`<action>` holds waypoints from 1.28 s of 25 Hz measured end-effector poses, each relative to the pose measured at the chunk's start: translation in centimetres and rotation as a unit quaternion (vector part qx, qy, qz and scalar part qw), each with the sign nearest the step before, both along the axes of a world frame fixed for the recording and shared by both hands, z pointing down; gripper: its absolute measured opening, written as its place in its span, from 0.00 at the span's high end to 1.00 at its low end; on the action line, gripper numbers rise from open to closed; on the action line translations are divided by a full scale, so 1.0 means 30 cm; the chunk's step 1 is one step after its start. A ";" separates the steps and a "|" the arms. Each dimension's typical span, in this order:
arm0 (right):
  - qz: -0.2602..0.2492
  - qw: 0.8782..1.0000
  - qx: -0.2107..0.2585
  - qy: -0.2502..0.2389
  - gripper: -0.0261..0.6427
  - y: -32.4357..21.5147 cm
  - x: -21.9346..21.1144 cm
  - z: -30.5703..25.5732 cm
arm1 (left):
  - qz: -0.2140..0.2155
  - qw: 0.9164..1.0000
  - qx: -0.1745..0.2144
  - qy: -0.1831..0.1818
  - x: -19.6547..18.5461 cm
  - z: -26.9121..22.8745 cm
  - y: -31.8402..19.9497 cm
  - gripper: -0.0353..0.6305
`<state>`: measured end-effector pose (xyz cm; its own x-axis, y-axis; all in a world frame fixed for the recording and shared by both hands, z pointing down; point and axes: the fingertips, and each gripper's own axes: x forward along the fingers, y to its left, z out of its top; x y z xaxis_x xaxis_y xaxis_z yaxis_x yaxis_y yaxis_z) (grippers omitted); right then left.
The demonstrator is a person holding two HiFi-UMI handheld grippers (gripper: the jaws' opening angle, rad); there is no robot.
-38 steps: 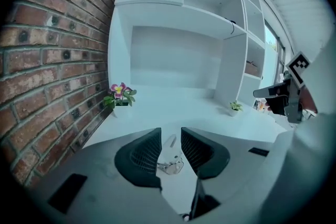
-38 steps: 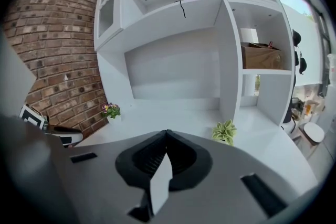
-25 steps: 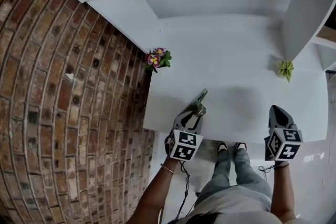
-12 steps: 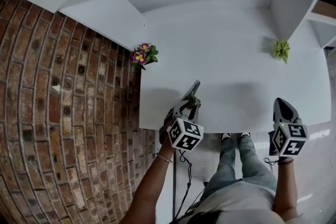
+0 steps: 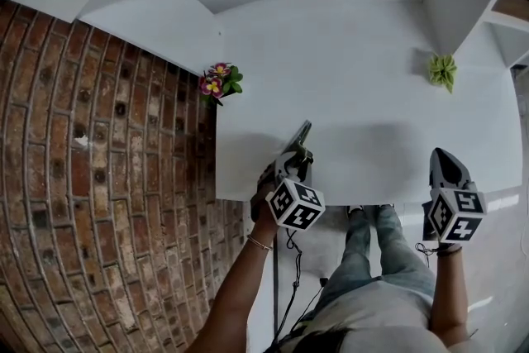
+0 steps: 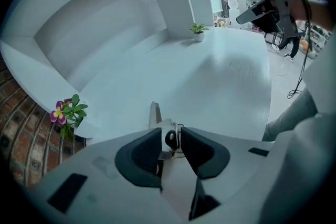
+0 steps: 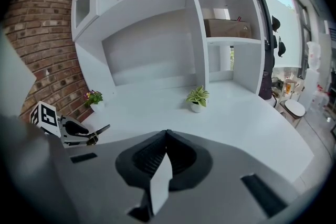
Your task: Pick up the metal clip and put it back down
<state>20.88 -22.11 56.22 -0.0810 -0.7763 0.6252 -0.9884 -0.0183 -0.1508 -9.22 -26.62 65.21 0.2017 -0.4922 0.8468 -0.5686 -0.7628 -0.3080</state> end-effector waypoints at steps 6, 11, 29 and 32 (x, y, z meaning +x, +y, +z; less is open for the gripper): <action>0.000 1.000 0.001 -0.004 0.96 -0.016 0.003 0.004 | -0.008 1.000 -0.002 -0.010 -0.006 0.012 -0.005 0.81; 0.004 1.000 0.003 -0.006 0.96 -0.022 0.020 -0.002 | -0.011 1.000 -0.010 -0.008 -0.004 0.013 -0.008 0.81; -0.001 1.000 0.020 0.003 0.96 -0.089 0.033 -0.059 | -0.060 0.997 -0.026 0.050 -0.078 -0.067 -0.099 0.91; -0.008 1.000 0.020 0.009 0.96 -0.101 0.023 -0.075 | -0.066 0.995 -0.036 0.070 -0.094 -0.074 -0.113 0.92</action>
